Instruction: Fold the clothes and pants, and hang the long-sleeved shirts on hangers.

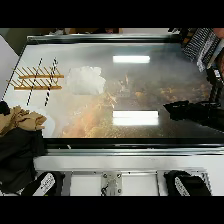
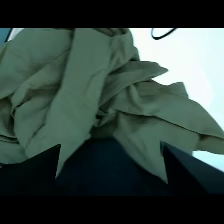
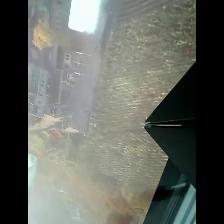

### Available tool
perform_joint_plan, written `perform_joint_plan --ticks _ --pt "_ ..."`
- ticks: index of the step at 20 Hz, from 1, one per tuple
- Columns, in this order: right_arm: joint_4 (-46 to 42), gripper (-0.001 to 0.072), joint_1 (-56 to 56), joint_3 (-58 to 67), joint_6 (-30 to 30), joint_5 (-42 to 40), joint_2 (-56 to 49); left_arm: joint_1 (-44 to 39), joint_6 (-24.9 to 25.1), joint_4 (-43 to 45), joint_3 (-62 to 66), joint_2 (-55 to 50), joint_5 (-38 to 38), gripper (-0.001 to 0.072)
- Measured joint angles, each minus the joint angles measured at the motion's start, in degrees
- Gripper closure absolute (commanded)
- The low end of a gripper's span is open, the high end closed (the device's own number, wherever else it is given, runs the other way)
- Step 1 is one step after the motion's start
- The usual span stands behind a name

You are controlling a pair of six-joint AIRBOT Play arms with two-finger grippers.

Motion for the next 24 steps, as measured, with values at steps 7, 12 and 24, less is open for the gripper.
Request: perform_joint_plan --ticks 7,12,24 --pt "0.02 0.0695 0.00 0.00 0.00 0.02 0.00 3.50 -1.49 10.23 2.43 -15.76 1.75 -0.0013" --pt "0.02 0.0695 0.00 0.00 0.00 0.00 0.00 3.78 -1.70 13.75 2.62 -23.37 2.25 -0.0013" --pt "0.02 0.0696 0.00 0.00 0.00 0.00 0.00 -1.25 -3.89 14.19 6.40 -7.76 -3.21 0.0694"
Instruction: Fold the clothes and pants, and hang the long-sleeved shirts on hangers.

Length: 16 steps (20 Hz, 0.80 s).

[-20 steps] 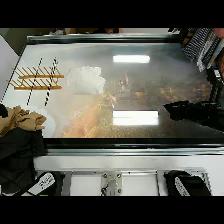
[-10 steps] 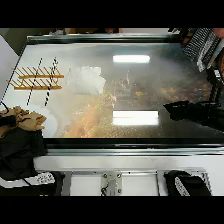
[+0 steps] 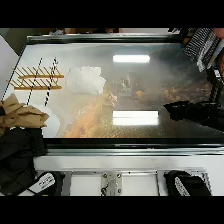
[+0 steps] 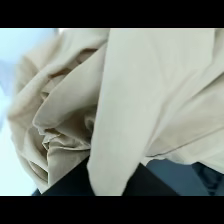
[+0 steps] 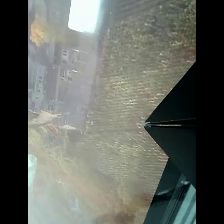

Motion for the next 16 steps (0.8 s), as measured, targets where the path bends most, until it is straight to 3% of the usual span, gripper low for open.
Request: perform_joint_plan --ticks 8,12,16 --pt "-0.02 0.0696 0.00 0.00 0.00 0.00 0.00 -26.51 -0.66 -0.37 17.88 25.44 -5.14 0.0695" --pt "0.00 0.0696 0.00 0.00 0.00 0.00 0.00 -45.35 -3.61 -0.76 25.94 28.41 -6.03 0.0694" --pt "0.00 0.0695 0.00 0.00 0.00 0.00 0.00 -62.51 -5.81 -0.87 29.75 24.61 -6.56 0.0694"
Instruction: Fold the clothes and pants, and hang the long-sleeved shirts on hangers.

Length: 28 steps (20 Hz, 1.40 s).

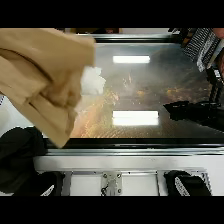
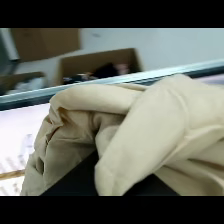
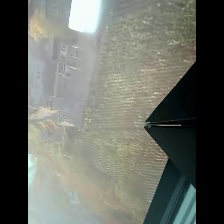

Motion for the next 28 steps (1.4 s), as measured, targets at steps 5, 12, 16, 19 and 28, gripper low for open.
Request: perform_joint_plan --ticks 5,12,16,19,28 --pt "0.00 0.0696 0.00 0.00 0.02 -0.55 0.00 -8.09 -2.23 -0.20 1.07 -10.99 -1.77 0.0694" --pt "-1.57 0.0697 -2.78 1.60 0.44 -2.69 -0.22 -9.81 -3.85 -9.38 -2.38 -26.99 1.44 0.0694" --pt "-6.51 0.0695 -9.14 3.39 0.61 -3.15 -1.40 -9.94 -4.00 -21.73 -8.11 -34.23 10.29 0.0410" --pt "-7.87 0.0630 -11.78 3.80 0.63 -2.89 -2.75 -9.05 -4.04 -26.84 -8.83 -39.23 13.64 0.0014" --pt "-8.66 0.0062 -13.22 2.82 0.63 0.28 -7.08 13.20 -3.34 -37.22 -13.00 -43.56 7.56 0.0014"
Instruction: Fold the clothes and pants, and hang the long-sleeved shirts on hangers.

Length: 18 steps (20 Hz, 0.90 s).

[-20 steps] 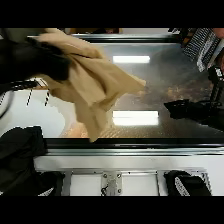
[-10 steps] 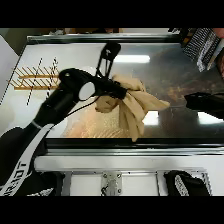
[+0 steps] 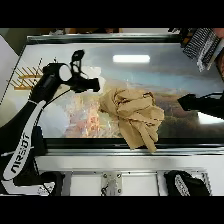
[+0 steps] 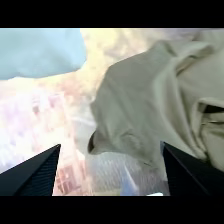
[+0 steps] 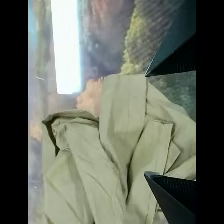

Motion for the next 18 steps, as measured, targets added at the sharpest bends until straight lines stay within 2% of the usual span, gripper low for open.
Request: perform_joint_plan --ticks 4,8,11,15,16,18 --pt "0.00 0.0062 -0.07 -4.96 0.92 0.96 -3.76 9.18 6.19 -17.00 -9.33 -2.93 3.34 0.0015" --pt "1.31 0.0062 -0.09 -12.66 1.36 0.87 -9.22 10.58 15.10 -34.25 -12.72 -7.96 5.42 0.0014" --pt "3.96 0.0062 -0.02 -17.86 1.57 -1.40 -13.22 8.66 18.51 -40.50 -12.55 -11.17 6.19 0.0015" --pt "7.63 0.0062 2.01 -21.44 1.73 -5.22 -18.86 5.62 20.24 -43.69 -8.81 -15.04 6.29 0.0015" --pt "8.72 0.0062 3.23 -21.84 1.68 -6.14 -20.35 4.96 20.28 -44.13 -7.61 -16.00 5.92 0.0039" --pt "10.71 0.0064 5.95 -22.29 1.44 -7.85 -22.75 4.02 20.65 -44.54 -5.75 -17.59 4.98 0.0385"
